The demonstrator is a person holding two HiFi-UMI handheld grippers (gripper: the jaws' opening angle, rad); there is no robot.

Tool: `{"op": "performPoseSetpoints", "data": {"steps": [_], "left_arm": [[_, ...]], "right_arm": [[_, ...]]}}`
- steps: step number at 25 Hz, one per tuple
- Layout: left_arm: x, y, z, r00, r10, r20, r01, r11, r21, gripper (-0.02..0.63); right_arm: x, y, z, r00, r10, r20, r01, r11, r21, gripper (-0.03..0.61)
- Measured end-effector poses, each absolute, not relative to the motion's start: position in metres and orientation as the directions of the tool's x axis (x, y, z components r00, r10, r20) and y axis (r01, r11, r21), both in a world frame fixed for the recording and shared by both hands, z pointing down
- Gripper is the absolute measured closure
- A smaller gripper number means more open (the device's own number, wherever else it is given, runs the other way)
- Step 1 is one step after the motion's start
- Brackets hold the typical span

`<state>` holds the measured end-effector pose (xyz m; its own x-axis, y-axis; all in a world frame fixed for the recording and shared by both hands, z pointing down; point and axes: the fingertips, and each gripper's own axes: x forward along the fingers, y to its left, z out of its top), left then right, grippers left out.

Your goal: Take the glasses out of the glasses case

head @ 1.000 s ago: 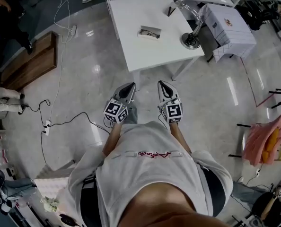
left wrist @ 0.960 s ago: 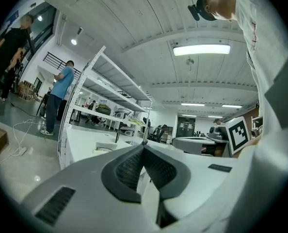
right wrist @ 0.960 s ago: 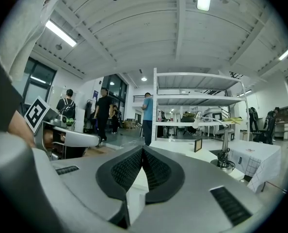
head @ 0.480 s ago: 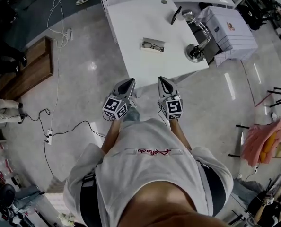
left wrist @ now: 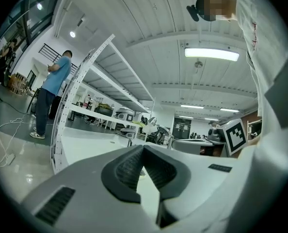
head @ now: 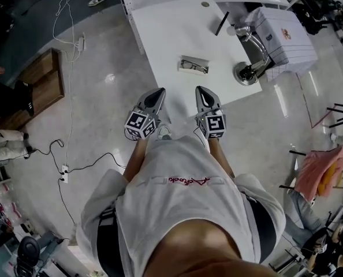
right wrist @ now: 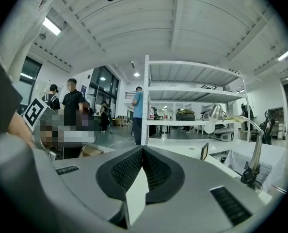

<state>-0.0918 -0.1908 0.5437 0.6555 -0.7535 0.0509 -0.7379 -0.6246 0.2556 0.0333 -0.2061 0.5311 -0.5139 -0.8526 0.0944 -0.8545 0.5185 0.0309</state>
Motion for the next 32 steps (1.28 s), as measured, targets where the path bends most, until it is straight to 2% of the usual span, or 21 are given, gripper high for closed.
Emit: {"op": "performPoseSetpoints", "data": {"steps": [16, 32], "left_arm": [[-0.081, -0.237, 0.560, 0.746, -0.660, 0.087, -0.652, -0.697, 0.299, 0.614], [-0.070, -0.261, 0.592, 0.716, -0.675, 0.181, -0.690, -0.642, 0.333, 0.614]], "right_arm": [[0.046, -0.242, 0.550, -0.415, -0.895, 0.164, -0.906, 0.423, 0.011, 0.581], [0.064, -0.265, 0.608, -0.444, -0.849, 0.286, -0.894, 0.441, -0.080, 0.580]]}}
